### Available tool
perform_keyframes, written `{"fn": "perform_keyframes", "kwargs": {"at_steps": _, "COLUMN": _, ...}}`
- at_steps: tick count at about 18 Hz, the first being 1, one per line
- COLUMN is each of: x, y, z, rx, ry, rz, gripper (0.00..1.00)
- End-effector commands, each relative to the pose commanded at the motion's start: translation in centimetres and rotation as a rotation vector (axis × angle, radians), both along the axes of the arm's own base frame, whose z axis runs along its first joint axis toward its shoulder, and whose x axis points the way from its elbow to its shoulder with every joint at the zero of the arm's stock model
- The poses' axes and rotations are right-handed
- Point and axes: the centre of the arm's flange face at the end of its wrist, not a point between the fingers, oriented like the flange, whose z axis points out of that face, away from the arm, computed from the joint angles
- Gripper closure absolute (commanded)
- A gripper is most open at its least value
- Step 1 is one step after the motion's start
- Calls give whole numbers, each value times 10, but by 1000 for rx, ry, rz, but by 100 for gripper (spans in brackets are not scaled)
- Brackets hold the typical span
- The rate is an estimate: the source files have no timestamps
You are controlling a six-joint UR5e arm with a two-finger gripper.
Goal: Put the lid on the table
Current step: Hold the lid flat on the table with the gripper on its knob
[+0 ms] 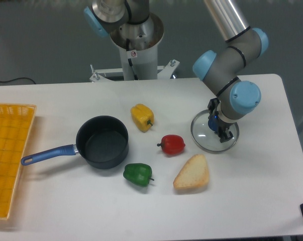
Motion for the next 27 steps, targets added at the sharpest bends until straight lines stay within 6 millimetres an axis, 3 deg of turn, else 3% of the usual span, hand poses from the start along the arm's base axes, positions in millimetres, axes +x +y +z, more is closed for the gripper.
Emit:
{"fn": "perform_keyframes", "kwargs": {"at_steps": 8, "x": 0, "y": 0, "z": -2, "rx": -1, "ry": -3, "rz": 0, "gripper": 51}}
{"fn": "perform_keyframes", "kwargs": {"at_steps": 27, "x": 0, "y": 1, "z": -4, "rx": -1, "ry": -6, "rz": -1, "gripper": 38}}
